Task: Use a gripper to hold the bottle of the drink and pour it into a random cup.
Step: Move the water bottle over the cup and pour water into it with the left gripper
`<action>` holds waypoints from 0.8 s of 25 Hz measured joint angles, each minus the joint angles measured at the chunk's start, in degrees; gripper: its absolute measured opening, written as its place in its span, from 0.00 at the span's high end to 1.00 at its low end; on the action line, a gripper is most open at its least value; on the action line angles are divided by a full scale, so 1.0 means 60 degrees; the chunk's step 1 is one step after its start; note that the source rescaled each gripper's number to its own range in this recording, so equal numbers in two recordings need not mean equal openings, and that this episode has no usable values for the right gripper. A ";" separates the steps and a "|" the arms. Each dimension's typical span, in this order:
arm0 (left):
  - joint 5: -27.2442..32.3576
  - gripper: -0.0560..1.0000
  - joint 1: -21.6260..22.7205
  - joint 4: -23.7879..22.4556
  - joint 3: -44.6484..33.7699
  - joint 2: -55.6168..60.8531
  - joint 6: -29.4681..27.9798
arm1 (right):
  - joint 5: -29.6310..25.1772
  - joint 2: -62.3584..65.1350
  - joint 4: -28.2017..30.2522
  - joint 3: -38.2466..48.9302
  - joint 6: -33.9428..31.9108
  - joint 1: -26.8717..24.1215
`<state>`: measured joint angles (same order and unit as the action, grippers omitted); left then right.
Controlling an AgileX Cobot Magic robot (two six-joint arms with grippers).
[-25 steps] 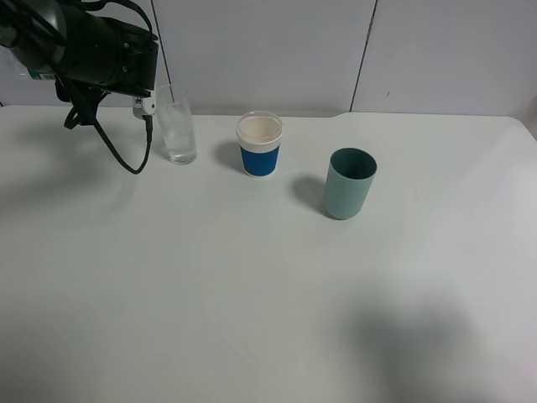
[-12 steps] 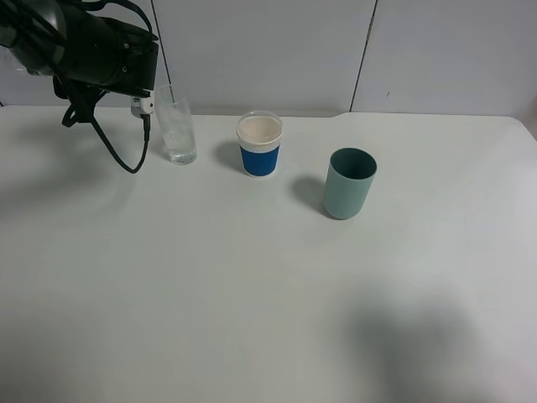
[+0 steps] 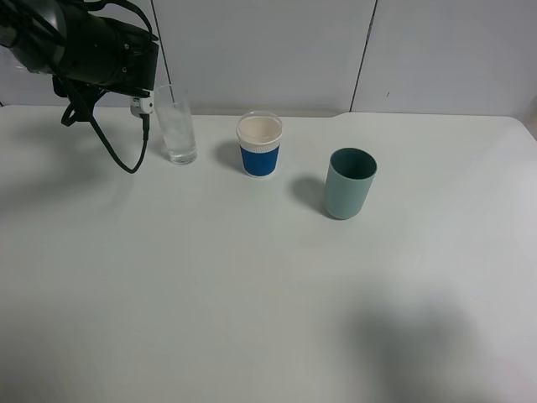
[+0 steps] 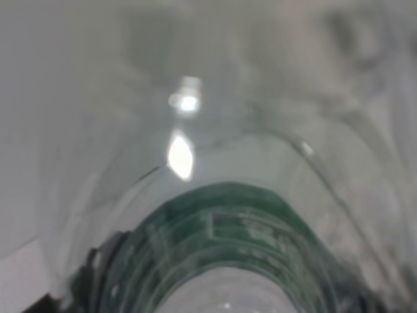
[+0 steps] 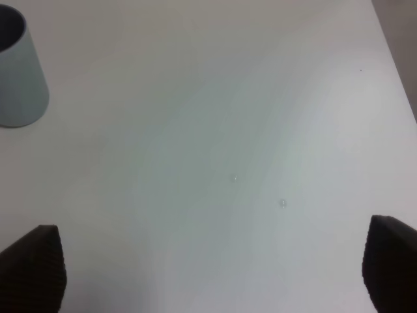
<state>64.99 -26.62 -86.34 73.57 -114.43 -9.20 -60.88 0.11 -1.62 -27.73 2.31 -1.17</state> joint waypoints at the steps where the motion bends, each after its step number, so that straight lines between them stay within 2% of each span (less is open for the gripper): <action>1: 0.0000 0.95 0.0000 0.0000 0.0000 0.0000 0.0000 | 0.0000 0.0000 0.0000 0.0000 0.0000 0.0000; 20: -0.0037 0.95 0.0000 -0.0252 0.0008 0.0000 0.0065 | 0.0000 0.0000 0.0000 0.0000 0.0000 0.0000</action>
<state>64.76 -26.62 -87.86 73.62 -114.43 -8.81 -60.88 0.11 -1.62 -27.73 2.31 -1.17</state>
